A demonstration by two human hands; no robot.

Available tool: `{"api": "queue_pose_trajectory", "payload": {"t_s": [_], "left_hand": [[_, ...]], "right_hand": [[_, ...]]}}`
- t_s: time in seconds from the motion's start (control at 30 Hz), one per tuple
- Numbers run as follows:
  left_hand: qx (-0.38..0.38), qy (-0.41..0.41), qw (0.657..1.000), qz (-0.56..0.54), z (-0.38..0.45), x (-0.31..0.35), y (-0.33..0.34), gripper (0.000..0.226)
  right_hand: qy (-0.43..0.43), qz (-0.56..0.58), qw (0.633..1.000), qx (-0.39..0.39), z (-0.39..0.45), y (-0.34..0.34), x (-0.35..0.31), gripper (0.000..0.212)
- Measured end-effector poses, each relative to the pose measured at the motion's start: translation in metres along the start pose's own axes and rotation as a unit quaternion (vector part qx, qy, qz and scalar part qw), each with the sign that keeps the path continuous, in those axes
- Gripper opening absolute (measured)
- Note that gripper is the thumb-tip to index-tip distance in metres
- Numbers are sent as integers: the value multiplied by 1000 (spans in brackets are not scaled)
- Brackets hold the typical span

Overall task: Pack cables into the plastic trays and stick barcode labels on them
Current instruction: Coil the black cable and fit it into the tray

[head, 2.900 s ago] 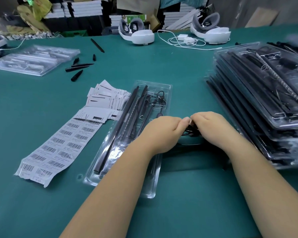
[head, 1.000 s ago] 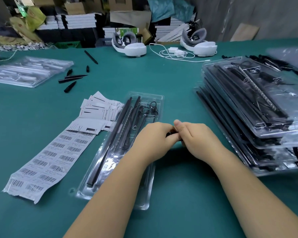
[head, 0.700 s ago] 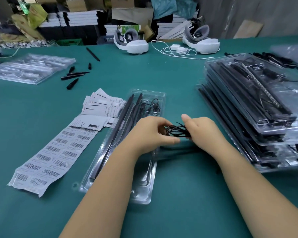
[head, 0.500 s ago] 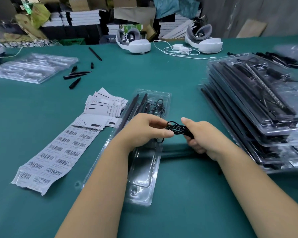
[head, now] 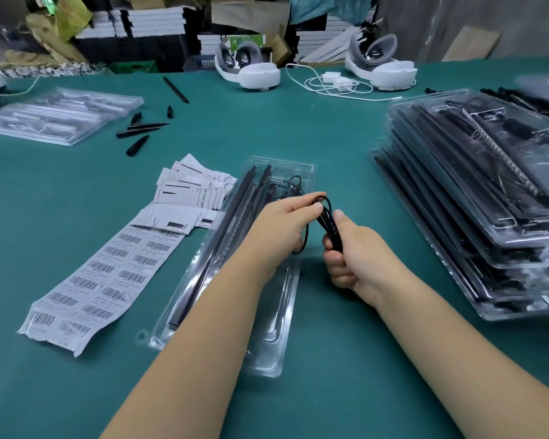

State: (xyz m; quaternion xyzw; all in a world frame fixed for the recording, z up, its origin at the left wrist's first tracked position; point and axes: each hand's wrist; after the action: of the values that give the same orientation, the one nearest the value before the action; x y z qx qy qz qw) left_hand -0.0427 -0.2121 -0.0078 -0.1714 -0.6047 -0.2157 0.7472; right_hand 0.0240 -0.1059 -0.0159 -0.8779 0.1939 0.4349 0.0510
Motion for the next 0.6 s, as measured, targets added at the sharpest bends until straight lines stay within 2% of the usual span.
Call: {"api": "queue_pose_trajectory", "payload": {"t_s": [0.1, 0.17, 0.27, 0.37, 0.43, 0.5, 0.6], "left_hand": [[5, -26, 999, -44, 3, 0, -1, 13], [2, -20, 998, -59, 3, -2, -3, 11], [-7, -3, 998, -69, 1, 0, -7, 13], [-1, -26, 997, -77, 0, 2, -10, 17], [-10, -8, 998, -58, 0, 2, -10, 19], [-39, 36, 998, -21, -1, 2, -11, 21], [-87, 73, 993, -11, -4, 4, -15, 23]], "right_hand": [[-42, -26, 998, 34, 2, 3, 2, 50], [-117, -121, 983, 76, 4, 5, 6, 48], [-237, -291, 920, 117, 4, 6, 11, 35], [-252, -388, 878, 121, 4, 5, 11, 28], [-255, -433, 853, 138, 7, 5, 12, 29], [-262, -416, 858, 151, 8, 5, 14, 27], [-253, -286, 916, 123, 11, 4, 15, 14]]}}
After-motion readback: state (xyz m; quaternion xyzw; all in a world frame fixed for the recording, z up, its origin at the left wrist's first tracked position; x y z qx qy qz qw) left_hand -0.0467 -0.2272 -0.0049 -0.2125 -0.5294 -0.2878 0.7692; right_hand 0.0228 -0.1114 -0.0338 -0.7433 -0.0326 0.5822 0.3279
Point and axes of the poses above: each hand's wrist, its own z-axis towards the middle knuckle, its own y-axis out of the palm, x = y × z, and after that the axes turned 15 degrees about y, right-handed
